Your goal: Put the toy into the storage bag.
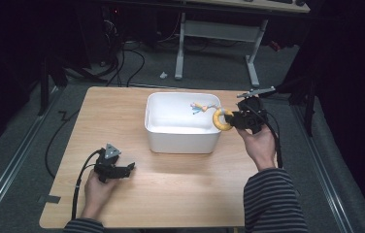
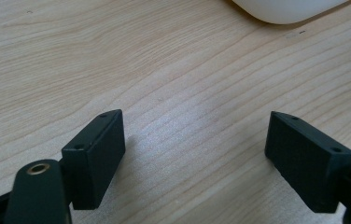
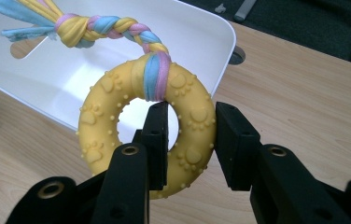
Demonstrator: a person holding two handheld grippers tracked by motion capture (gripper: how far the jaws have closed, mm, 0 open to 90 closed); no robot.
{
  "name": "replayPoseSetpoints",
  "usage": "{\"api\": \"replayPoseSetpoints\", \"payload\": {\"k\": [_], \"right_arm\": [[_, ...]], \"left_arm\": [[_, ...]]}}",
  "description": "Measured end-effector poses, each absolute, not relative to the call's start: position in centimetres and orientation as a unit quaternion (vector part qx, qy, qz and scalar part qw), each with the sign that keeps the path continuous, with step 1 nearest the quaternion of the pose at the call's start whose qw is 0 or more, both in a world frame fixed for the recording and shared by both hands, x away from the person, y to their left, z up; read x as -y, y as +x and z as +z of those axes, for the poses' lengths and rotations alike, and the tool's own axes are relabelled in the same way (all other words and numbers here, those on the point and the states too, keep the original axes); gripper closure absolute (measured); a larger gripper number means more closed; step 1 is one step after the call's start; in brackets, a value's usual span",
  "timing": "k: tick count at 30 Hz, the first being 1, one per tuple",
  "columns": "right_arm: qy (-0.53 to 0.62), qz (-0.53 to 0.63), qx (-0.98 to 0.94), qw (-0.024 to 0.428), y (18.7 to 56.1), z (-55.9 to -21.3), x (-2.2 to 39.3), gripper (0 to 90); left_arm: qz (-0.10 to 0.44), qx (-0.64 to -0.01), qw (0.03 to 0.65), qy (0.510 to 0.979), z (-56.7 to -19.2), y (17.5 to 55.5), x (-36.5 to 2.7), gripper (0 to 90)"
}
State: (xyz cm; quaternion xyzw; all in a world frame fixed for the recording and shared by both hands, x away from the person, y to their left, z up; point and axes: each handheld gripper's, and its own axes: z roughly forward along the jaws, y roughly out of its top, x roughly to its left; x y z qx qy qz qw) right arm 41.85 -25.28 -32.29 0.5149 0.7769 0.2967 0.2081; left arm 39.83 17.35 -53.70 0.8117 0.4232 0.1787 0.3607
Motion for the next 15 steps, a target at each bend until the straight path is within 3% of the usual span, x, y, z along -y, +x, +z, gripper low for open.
{"api": "replayPoseSetpoints", "payload": {"k": [15], "right_arm": [[0.512,0.293,-0.781,0.205,43.8,-32.8,23.3,67.3]], "left_arm": [[0.178,-0.423,0.361,0.812,-53.7,39.8,-17.4,20.5]]}}
